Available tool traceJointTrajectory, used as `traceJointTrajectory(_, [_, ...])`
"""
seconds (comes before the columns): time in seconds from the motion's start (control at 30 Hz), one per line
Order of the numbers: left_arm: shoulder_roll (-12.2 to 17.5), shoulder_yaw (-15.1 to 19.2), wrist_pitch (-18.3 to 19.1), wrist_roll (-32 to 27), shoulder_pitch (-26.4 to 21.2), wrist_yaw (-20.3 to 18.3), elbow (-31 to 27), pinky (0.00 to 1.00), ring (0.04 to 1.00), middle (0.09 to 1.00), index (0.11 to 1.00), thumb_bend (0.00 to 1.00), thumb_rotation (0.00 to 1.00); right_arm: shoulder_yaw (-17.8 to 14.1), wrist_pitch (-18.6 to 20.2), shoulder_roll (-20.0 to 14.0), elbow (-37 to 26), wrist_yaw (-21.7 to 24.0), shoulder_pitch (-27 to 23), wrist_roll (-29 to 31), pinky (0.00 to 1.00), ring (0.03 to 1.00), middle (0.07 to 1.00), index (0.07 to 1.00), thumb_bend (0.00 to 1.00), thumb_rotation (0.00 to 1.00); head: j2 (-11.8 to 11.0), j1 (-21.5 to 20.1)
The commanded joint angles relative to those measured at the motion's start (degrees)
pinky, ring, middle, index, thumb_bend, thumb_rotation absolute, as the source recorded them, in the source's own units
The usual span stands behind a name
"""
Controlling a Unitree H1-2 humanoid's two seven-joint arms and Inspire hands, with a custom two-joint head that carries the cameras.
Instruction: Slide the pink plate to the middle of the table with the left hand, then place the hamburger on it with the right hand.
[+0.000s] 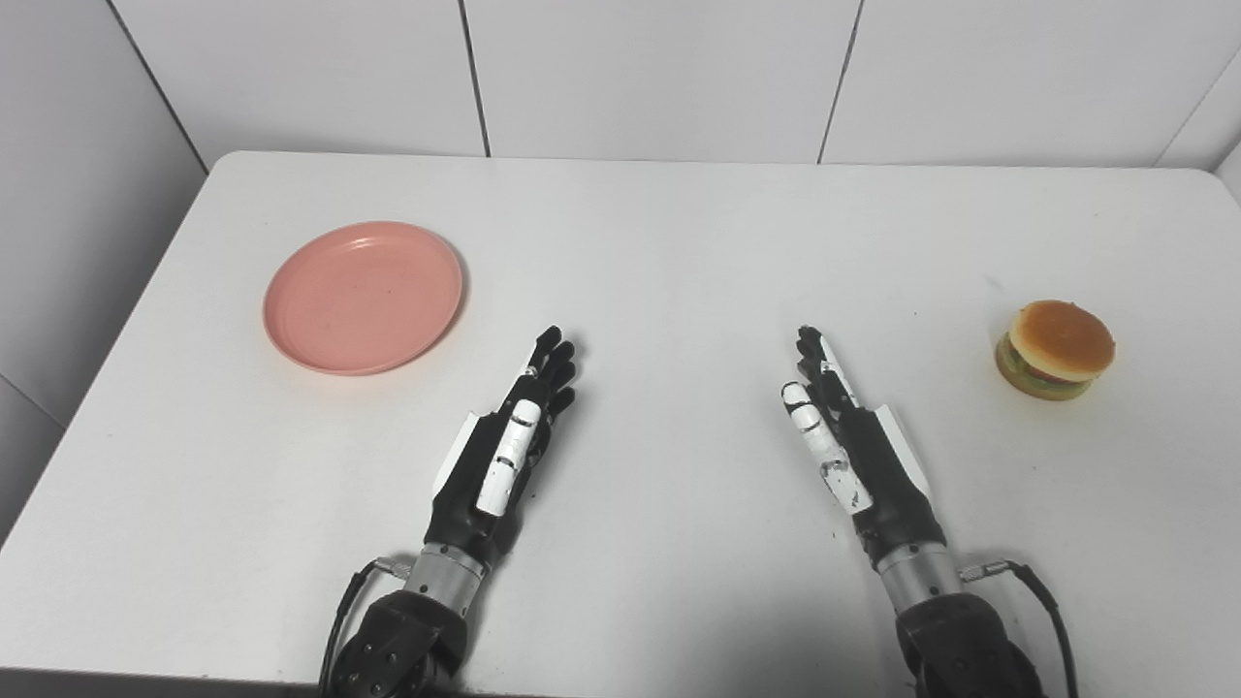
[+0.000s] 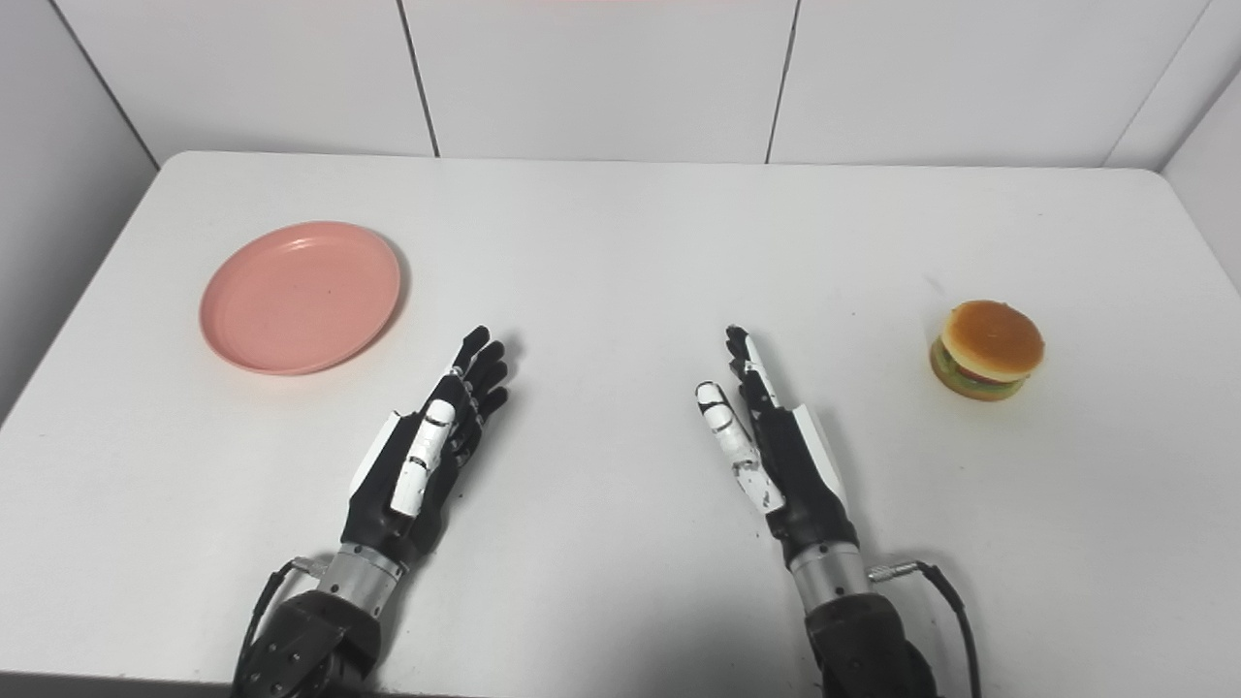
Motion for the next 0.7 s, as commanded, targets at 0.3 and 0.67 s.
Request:
traceJointTrajectory(0.3, [-2.6,-3.1,-0.2,5.8,-1.2,2.4,7.5,1.0,1.0,1.0,1.0,0.41,1.0,-2.5,-8.1,-2.5,5.6,0.5,-0.3,4.0,1.0,1.0,1.0,1.0,0.22,1.0,-8.3,10.9])
traceJointTrajectory(0.67, [-5.7,-4.4,0.1,8.7,-1.4,5.1,9.7,1.0,1.0,1.0,1.0,0.41,1.0,-3.6,-12.6,-4.5,9.0,2.6,-0.9,7.2,1.0,1.0,1.0,1.0,0.12,1.0,-11.7,17.3])
